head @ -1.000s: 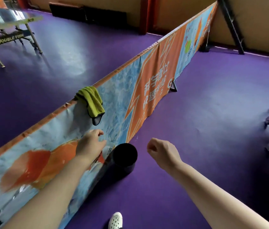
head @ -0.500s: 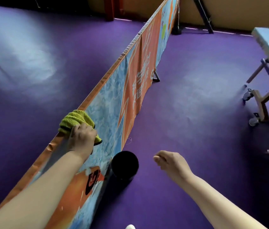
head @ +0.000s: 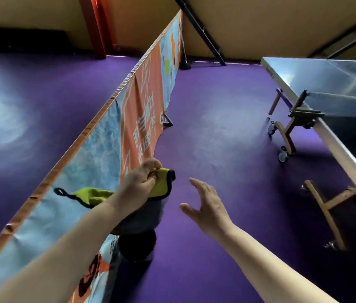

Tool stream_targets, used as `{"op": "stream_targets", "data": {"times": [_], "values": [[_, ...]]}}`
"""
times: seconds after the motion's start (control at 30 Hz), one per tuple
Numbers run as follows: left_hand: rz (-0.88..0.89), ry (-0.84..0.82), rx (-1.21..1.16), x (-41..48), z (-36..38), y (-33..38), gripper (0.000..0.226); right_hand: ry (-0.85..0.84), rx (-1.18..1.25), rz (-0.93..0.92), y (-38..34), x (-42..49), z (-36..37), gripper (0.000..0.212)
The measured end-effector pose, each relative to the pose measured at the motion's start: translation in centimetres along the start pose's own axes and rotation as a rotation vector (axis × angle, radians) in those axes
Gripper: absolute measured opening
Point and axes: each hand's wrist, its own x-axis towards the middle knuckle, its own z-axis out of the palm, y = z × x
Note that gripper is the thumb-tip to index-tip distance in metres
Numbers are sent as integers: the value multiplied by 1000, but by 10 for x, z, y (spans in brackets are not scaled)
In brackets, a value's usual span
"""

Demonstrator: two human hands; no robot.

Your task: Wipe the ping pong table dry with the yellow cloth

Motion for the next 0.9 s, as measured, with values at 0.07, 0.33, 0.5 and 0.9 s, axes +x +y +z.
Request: {"op": "stream_targets", "data": {"times": [0.07,0.33,0.5,0.9], "values": [[6,-44,-92,2,29,24,12,62,-2,19,14,-16,-18,79],[73,-291,-206,-23,159,133,43,83,31,85,97,-112,-105,72],[106,-409,-289,-37,235,194,30,239,216,146,155,-178,-142,27],[59,-503,-304,-67,405,286,10,700,254,502,271,-350,-239,20]]}}
